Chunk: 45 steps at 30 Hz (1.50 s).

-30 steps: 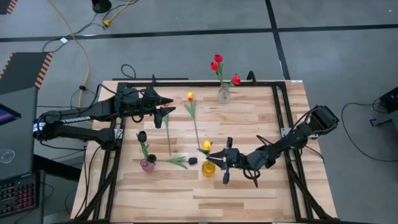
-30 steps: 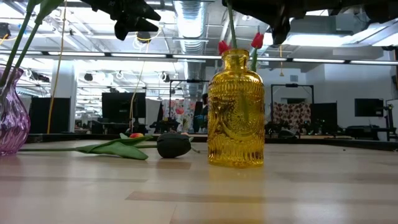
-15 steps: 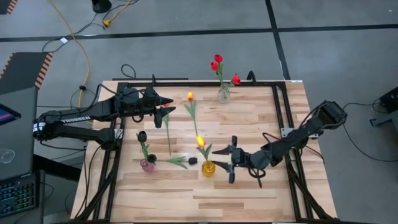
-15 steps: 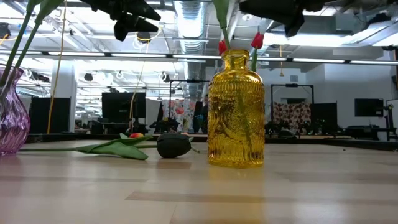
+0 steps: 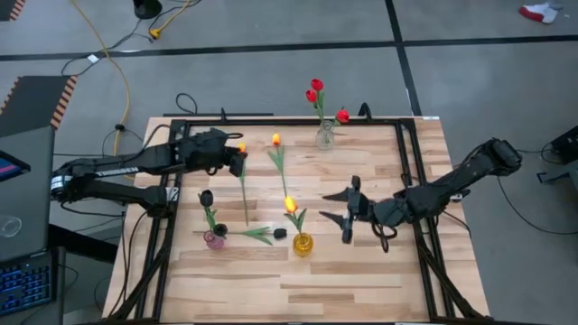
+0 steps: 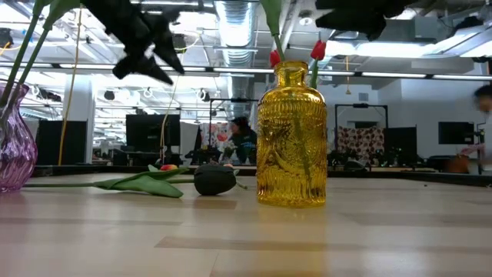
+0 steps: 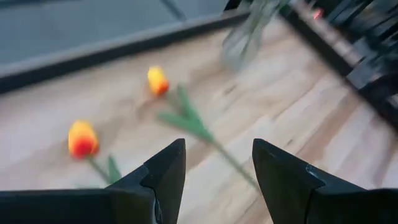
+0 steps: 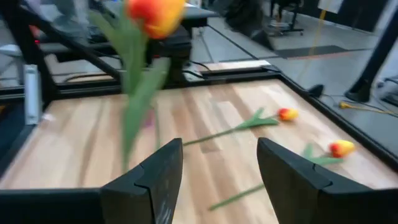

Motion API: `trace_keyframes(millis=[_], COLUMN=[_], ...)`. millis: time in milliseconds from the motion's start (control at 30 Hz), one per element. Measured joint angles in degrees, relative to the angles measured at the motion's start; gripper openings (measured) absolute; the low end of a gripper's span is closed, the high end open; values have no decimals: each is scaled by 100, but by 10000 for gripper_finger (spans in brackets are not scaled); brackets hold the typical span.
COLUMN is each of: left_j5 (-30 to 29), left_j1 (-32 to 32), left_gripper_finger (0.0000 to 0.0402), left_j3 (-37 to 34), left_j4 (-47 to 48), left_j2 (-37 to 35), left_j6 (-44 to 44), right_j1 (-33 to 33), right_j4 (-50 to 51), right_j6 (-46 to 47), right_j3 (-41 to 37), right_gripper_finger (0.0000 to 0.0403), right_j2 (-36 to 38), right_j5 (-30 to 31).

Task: Sort flowers into vase by color
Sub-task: Put the left yellow flower into the yellow vase

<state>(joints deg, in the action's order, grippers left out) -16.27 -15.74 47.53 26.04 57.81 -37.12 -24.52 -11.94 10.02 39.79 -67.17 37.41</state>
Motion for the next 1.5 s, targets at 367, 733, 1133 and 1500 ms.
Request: trace_keyframes(millis=[367,733,1133,1500], left_j5=[701,764,1322,1394], left_j1=[-564,-905,-901,-899], left_gripper_finger=[173,173,173,157], left_j3=[-2,-2,-2,2], left_j4=[433,1014,820,660], left_j2=[1266,2088,3247,3480], left_j6=[-177,-476,-591,-625], right_j1=[704,1047,1085,1085], right_j4=[672,789,832,832], right_j6=[-15,-149,-166,-164], right_j3=[0,0,0,0], right_gripper_finger=[235,235,235,235], right_j2=[184,122,122,122], right_j5=[2,-1,-4,-4])
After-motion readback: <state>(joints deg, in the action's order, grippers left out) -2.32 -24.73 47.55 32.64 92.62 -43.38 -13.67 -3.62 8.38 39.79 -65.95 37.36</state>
